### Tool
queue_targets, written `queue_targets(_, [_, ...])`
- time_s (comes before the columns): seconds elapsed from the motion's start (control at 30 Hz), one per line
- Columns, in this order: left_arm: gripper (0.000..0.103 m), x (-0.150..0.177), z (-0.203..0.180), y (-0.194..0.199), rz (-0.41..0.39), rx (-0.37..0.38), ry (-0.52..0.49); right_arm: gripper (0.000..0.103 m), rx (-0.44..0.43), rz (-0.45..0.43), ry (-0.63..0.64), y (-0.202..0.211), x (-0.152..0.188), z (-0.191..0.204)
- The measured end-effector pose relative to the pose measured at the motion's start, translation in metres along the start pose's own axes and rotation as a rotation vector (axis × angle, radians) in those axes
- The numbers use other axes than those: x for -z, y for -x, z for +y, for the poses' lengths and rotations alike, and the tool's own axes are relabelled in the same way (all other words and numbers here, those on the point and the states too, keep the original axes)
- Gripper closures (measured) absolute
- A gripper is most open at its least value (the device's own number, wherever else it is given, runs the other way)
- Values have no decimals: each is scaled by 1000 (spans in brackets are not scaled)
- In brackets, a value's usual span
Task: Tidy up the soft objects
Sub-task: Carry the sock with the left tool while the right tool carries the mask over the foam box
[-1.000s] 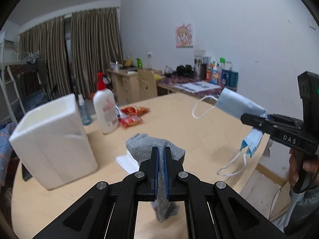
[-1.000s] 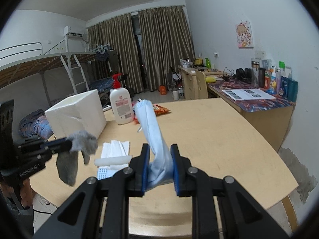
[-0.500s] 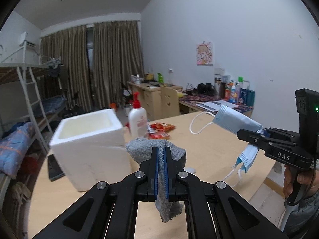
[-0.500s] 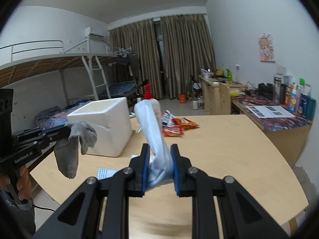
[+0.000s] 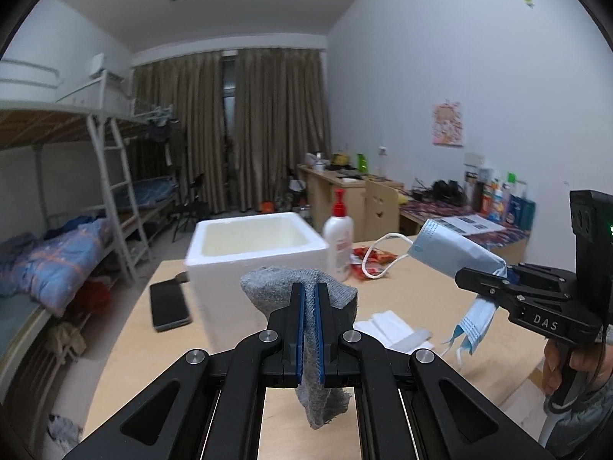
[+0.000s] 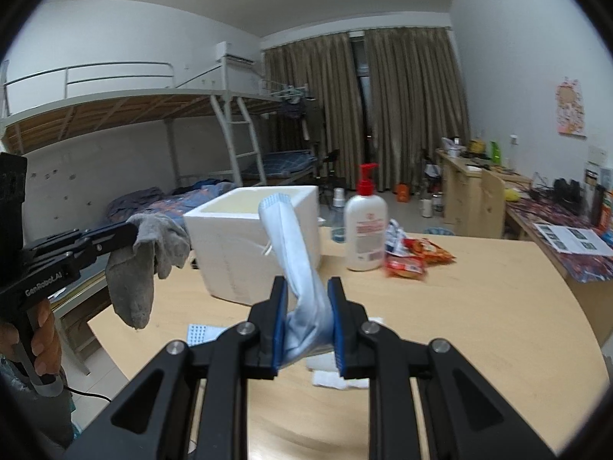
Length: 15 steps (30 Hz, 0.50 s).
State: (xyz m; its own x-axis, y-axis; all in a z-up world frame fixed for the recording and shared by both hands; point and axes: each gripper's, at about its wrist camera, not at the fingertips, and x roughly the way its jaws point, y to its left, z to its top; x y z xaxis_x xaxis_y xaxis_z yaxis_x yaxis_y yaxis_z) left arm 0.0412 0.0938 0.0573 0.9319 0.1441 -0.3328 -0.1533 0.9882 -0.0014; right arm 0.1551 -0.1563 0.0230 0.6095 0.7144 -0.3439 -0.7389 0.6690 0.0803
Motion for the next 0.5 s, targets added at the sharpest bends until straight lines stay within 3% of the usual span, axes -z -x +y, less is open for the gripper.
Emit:
queue_targets(0.23, [98, -1, 20, -3, 5, -39, 40, 78, -78, 8, 33, -19, -8, 22])
queue_targets(0.5, [98, -6, 28, -11, -3, -47, 45, 78, -84, 21, 53, -34, -19, 34])
